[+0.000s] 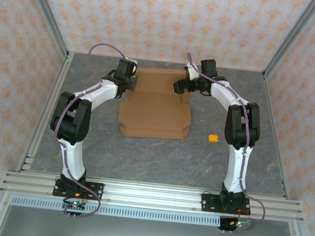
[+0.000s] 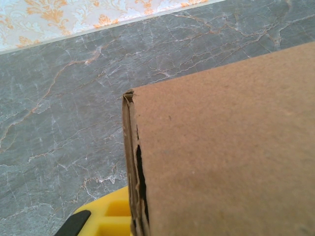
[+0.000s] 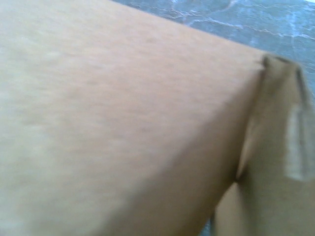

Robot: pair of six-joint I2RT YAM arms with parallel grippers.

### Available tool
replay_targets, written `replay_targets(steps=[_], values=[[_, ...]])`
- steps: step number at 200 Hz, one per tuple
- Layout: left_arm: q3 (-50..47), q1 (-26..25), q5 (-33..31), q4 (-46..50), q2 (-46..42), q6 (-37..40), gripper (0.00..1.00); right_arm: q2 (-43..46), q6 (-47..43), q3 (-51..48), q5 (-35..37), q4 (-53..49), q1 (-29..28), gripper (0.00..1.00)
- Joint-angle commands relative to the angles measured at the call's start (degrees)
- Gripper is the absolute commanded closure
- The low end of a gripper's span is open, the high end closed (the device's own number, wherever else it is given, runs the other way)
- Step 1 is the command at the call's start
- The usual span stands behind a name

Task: Fold the paper box

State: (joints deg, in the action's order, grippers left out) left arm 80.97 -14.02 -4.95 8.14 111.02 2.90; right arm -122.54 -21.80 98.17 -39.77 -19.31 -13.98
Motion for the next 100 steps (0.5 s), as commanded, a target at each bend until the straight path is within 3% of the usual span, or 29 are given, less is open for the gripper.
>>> replay_targets(steps=[1, 100], values=[[1.3, -0.6, -0.8, 3.1, 0.7, 1.3, 1.0, 3.7, 0.8, -1.0, -3.5, 0.3, -0.2, 0.01], [1.5, -0.6, -0.6, 3.2, 0.8, 1.4, 1.0, 12.4, 1.8, -8.6, -2.6, 3.3, 3.1, 0.01]])
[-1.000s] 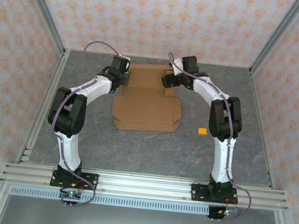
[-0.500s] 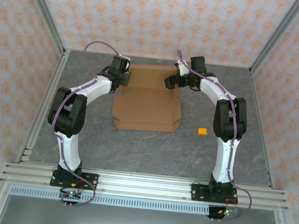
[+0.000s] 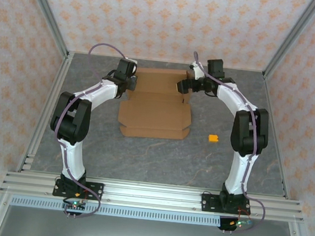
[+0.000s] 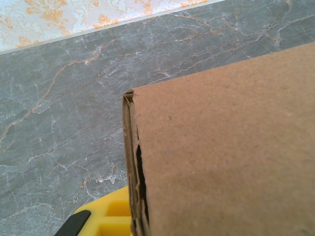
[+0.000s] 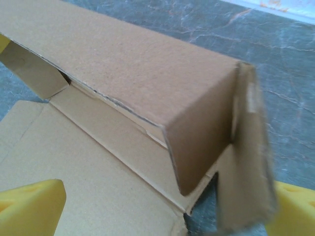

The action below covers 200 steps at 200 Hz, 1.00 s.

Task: Fold the paper box

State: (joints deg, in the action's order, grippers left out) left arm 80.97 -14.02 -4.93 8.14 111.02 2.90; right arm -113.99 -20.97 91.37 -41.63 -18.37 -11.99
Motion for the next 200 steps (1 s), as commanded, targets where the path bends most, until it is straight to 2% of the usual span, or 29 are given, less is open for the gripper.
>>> replay_targets(steps=[1, 31, 64, 106, 126, 142, 165, 200], values=[[1.5, -0.6, -0.6, 3.2, 0.7, 1.4, 1.0, 3.9, 1.0, -1.9, -0.7, 2.4, 1.2, 0.01], [1.6, -0.5, -0.8, 3.3, 0.9, 1.4, 1.0, 6.6, 1.4, -4.2, -0.9, 3.2, 2.6, 0.01], [1.7, -0.5, -0.9, 3.5, 0.9, 1.5, 1.0, 12.2, 2.8, -9.4, -4.5, 6.2, 5.6, 0.01], [1.8, -0.5, -1.0, 3.5, 1.0, 1.6, 1.0, 15.3, -1.5, -13.9, -7.8, 4.9, 9.0, 0.0], [1.9, -0.5, -0.9, 3.6, 1.0, 1.5, 1.0, 13.1, -4.6, -13.3, -4.2, 3.2, 9.6, 0.04], [1.8, -0.5, -0.8, 3.6, 0.9, 1.4, 1.0, 9.0, -6.5, -10.2, -3.0, 0.4, 9.6, 0.11], [1.8, -0.5, -0.7, 3.4, 1.0, 1.4, 1.0, 3.0, -6.1, -6.2, -4.9, -0.8, 9.5, 0.2], [1.9, -0.5, -0.9, 3.8, 0.9, 1.5, 1.0, -1.5, -8.6, -3.4, -6.6, -2.0, 8.0, 0.23]])
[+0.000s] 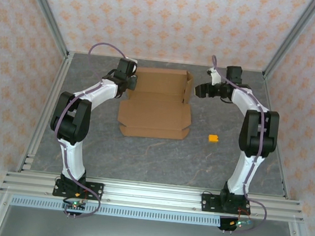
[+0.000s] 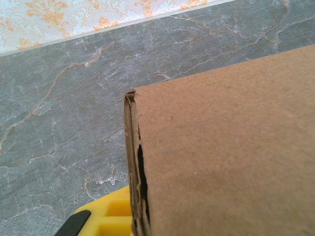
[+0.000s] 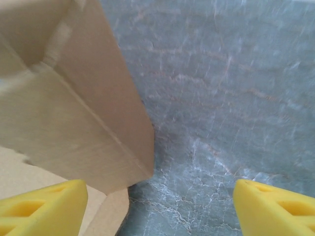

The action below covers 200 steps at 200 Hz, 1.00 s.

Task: Fold the paper box

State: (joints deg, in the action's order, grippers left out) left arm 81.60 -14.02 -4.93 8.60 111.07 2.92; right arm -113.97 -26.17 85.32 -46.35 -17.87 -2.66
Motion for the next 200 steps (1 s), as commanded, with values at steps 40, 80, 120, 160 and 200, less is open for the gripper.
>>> replay_targets(steps=[40, 80, 120, 160, 200], values=[[1.3, -0.5, -0.8, 3.2, 1.0, 1.4, 1.0, -4.8, -4.3, 5.3, -3.2, -2.6, -2.4, 0.32], [1.6, -0.5, -0.8, 3.5, 1.1, 1.5, 1.0, -7.9, -6.5, 9.9, -3.7, -5.7, -4.0, 0.4], [1.7, -0.5, -1.0, 3.5, 1.1, 1.5, 1.0, -8.9, -8.5, 12.5, -6.2, -7.8, -4.9, 0.47], [1.7, -0.5, -1.0, 3.6, 1.1, 1.6, 1.0, -10.8, -9.4, 15.1, -4.8, -9.4, -5.8, 0.48], [1.5, -0.5, -0.8, 3.6, 0.8, 1.5, 1.0, -11.7, -9.6, 16.3, -2.3, -8.7, -7.4, 0.43]])
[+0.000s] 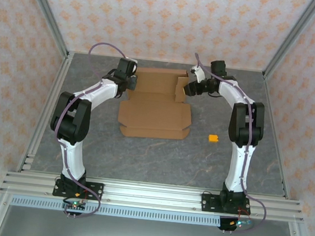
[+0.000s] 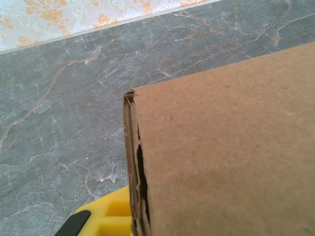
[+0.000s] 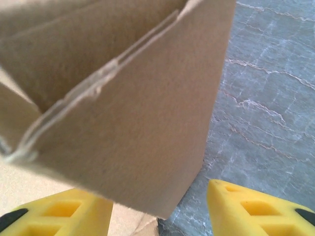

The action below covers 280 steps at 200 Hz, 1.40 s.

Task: Fold the paper box

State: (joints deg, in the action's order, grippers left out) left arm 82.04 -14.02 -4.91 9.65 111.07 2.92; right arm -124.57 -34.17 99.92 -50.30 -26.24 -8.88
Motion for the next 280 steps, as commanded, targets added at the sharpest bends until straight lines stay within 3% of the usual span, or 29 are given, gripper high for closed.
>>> replay_targets(steps=[1, 61, 132, 226, 280], values=[[1.0, -0.5, -0.9, 2.5, 0.8, 1.5, 1.0, -1.1, -1.6, 1.7, 1.8, -0.3, -1.2, 0.43], [0.8, -0.5, -0.8, 2.5, 0.6, 1.5, 1.0, 0.2, 2.6, -1.8, 6.2, 8.2, -2.8, 0.39], [0.8, -0.5, -0.3, 2.6, 0.6, 1.4, 1.0, 2.4, 7.9, -8.4, 11.5, 21.4, -4.3, 0.48], [0.6, -0.5, -0.2, 2.5, 0.3, 1.3, 1.0, 4.5, 17.4, -17.6, 26.7, 38.6, -7.3, 0.68], [0.2, -0.5, -0.3, 2.5, 0.0, 1.1, 1.0, 4.2, 18.3, -20.1, 35.3, 42.9, -9.5, 0.66]])
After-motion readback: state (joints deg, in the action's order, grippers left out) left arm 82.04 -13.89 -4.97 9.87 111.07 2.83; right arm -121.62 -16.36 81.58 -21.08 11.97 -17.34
